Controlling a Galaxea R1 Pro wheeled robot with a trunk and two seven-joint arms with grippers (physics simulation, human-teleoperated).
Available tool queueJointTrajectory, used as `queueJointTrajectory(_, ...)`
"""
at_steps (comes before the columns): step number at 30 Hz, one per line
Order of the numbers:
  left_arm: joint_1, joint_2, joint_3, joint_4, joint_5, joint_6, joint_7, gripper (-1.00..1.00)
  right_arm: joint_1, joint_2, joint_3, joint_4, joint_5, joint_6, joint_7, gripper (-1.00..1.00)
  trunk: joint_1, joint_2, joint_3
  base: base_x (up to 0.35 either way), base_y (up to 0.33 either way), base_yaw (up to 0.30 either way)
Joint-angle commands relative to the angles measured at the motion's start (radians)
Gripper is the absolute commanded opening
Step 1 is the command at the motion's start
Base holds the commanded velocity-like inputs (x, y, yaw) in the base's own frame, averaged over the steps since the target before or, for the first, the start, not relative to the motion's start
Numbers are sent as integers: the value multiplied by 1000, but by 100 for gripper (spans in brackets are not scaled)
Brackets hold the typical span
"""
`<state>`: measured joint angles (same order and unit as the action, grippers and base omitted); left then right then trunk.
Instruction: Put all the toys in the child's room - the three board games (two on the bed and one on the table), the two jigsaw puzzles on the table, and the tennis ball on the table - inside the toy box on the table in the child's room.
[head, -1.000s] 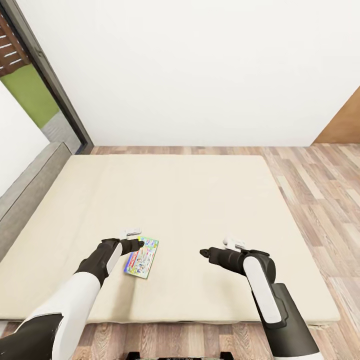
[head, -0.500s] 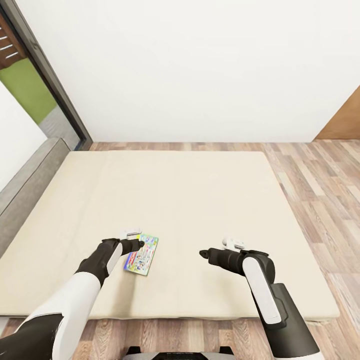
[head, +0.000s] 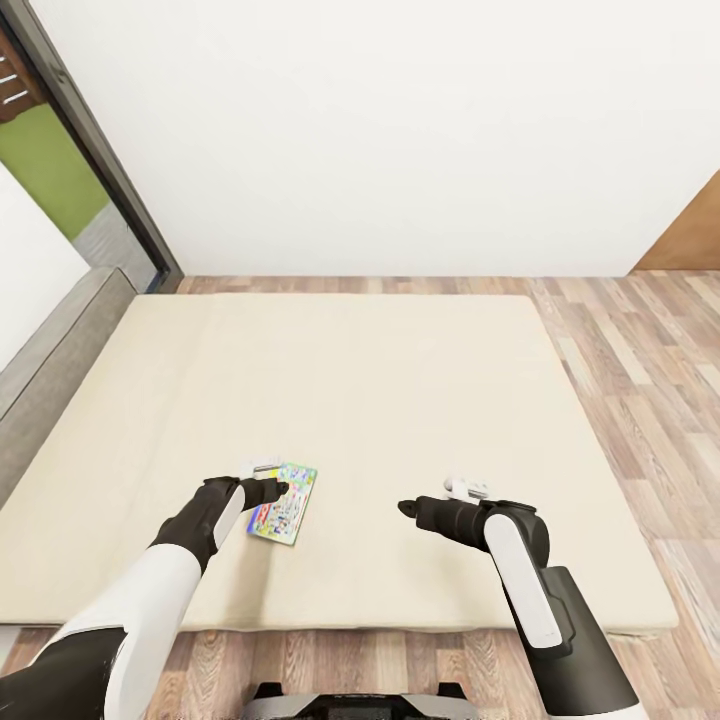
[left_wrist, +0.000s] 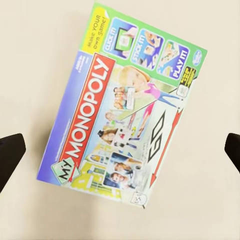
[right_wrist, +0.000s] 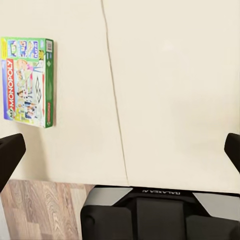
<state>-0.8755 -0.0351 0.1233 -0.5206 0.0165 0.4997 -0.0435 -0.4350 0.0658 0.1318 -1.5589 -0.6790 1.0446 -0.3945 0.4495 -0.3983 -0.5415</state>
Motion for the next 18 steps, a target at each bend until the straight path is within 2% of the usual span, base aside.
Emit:
queueJointTrajectory(1, 0, -1, 8, -2, 1, 7, -4, 100, -1, 0, 0, -1, -10, 3, -10, 100, 0, -2, -3, 0, 0, 0)
queueJointTrajectory(13, 0, 0, 9, -37, 2, 15, -4, 100, -1, 0, 0, 0, -11, 3, -10, 100, 0, -2, -23, 0, 0, 0)
queueJointTrajectory(18, 0, 1, 9, -65, 2, 52, -4, 100, -1, 0, 0, 0, -11, 3, -10, 100, 0, -2, -31, 0, 0, 0)
